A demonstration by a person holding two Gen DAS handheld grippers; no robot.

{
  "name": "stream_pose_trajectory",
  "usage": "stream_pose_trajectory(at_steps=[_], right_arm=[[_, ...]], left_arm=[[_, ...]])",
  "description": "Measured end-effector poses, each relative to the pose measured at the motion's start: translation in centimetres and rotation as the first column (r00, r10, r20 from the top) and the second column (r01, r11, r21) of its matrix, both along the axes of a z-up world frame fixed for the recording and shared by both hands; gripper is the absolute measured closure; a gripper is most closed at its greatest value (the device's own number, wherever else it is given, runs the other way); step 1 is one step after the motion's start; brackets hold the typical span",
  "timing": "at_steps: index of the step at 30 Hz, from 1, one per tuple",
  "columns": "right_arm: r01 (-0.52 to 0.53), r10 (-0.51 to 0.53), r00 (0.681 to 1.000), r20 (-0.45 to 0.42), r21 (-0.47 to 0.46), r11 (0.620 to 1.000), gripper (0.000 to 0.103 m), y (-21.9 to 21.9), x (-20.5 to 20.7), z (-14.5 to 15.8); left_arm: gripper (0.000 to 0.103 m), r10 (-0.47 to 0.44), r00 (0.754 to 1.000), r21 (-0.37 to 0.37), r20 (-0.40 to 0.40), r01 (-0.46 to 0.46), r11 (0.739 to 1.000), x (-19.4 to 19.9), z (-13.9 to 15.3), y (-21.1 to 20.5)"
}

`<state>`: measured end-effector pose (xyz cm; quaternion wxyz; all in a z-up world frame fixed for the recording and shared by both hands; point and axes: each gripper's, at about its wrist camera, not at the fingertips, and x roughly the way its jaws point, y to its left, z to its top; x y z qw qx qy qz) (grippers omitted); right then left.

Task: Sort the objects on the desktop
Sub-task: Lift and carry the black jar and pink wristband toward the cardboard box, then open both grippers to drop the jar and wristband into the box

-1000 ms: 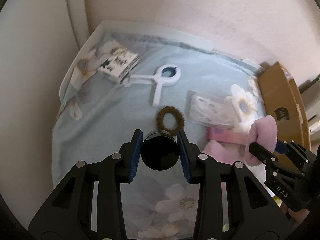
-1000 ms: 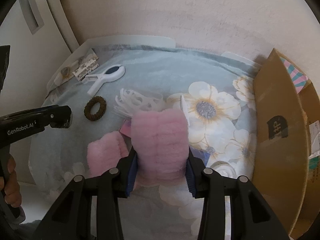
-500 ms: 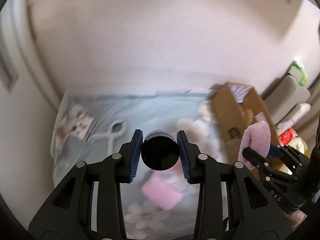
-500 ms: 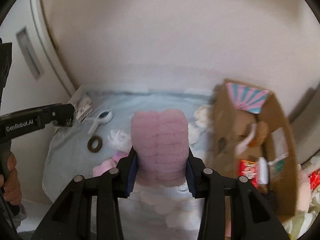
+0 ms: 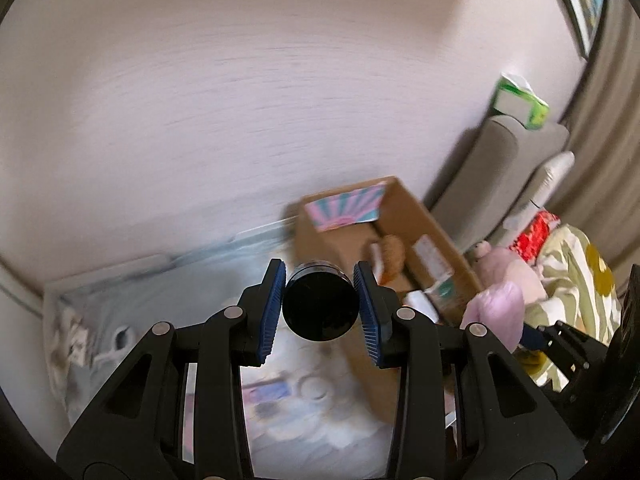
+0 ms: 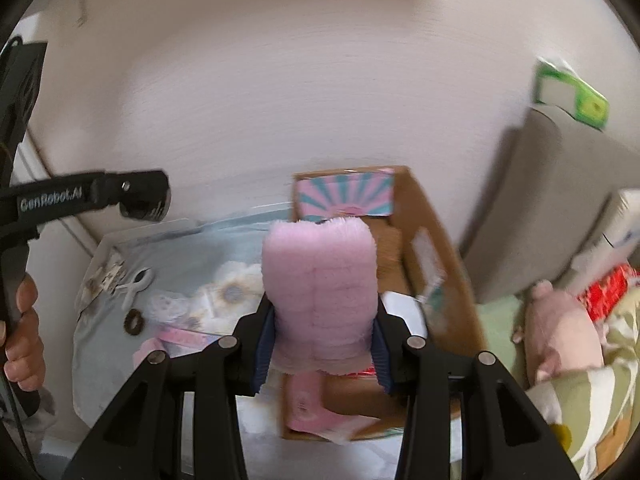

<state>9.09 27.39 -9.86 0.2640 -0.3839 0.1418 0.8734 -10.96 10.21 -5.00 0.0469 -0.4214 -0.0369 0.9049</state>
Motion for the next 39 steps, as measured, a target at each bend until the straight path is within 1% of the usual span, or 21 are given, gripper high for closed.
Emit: stream_pose_trajectory(at_steps=[7, 10, 13, 16, 20, 27, 28, 29, 30, 31, 32, 34, 36, 39], right_arm=[[0.059, -0.059, 0.998, 0.021, -0.023, 0.998, 0.064, 2.6, 2.9, -0.7], [0.063, -0.061, 0.998, 0.031, -0.045, 0.997, 0.064, 3.3, 3.8, -1.5], [0.061, -0.058, 0.998, 0.035, -0.079, 0.995, 0.064, 3.9, 4.3, -2.4], [0.049, -0.044, 0.998, 0.042, -0.118, 0.992, 0.064, 4.3, 4.3, -3.6], [0.006, 0.003, 0.998, 0.059, -0.155, 0.988, 0.064, 4.0, 3.8, -4.7], [-0.053, 0.064, 0.995, 0.073, -0.151, 0.987, 0.064, 3.1, 2.9, -5.3], [-0.056, 0.068, 0.995, 0.074, -0.160, 0.986, 0.064, 3.3, 2.7, -5.4], [-0.058, 0.072, 0.994, 0.076, -0.174, 0.983, 0.061, 3.4, 2.6, -5.6], [-0.061, 0.078, 0.994, 0.082, -0.197, 0.979, 0.056, 3.6, 2.4, -5.8], [-0.058, 0.080, 0.992, 0.094, -0.220, 0.974, 0.053, 3.7, 2.1, -6.2], [-0.049, 0.075, 0.991, 0.107, -0.230, 0.972, 0.049, 3.7, 2.0, -6.4], [-0.021, 0.051, 0.989, 0.136, -0.213, 0.977, 0.048, 3.7, 1.9, -6.7], [-0.002, 0.029, 0.989, 0.146, -0.186, 0.983, 0.047, 3.6, 2.1, -6.5], [0.017, 0.005, 0.992, 0.130, -0.164, 0.986, 0.045, 3.6, 2.8, -6.1]], left_arm=[[0.071, -0.066, 0.997, -0.010, 0.037, 0.066, 0.998, -2.9, -1.6, 5.0], [0.071, -0.076, 0.995, -0.011, 0.060, 0.076, 0.997, -4.1, -3.0, 6.6], [0.071, -0.061, 0.994, -0.036, 0.091, 0.065, 0.997, -5.7, -5.1, 7.5], [0.071, -0.046, 0.991, -0.048, 0.128, 0.053, 0.997, -7.1, -7.1, 7.7], [0.071, -0.027, 0.988, -0.072, 0.154, 0.038, 0.997, -8.4, -8.6, 7.9], [0.070, -0.024, 0.984, -0.077, 0.178, 0.038, 0.996, -9.2, -9.9, 8.7], [0.068, -0.038, 0.981, -0.051, 0.188, 0.049, 0.998, -9.3, -10.0, 8.7], [0.053, -0.052, 0.979, -0.019, 0.197, 0.056, 0.998, -9.4, -10.1, 8.6], [0.022, -0.054, 0.978, 0.000, 0.201, 0.055, 0.998, -9.5, -10.1, 8.6], [0.006, -0.044, 0.981, 0.008, 0.191, 0.043, 0.999, -9.5, -9.8, 8.5], [0.001, -0.035, 0.985, 0.008, 0.168, 0.034, 0.999, -9.4, -9.3, 8.3], [0.001, -0.020, 0.992, -0.002, 0.128, 0.021, 1.000, -9.2, -8.2, 7.9], [0.001, -0.010, 0.992, -0.024, 0.125, 0.013, 1.000, -9.3, -7.5, 7.6], [0.001, 0.018, 0.995, -0.046, 0.097, -0.014, 0.999, -9.0, -6.1, 6.4]])
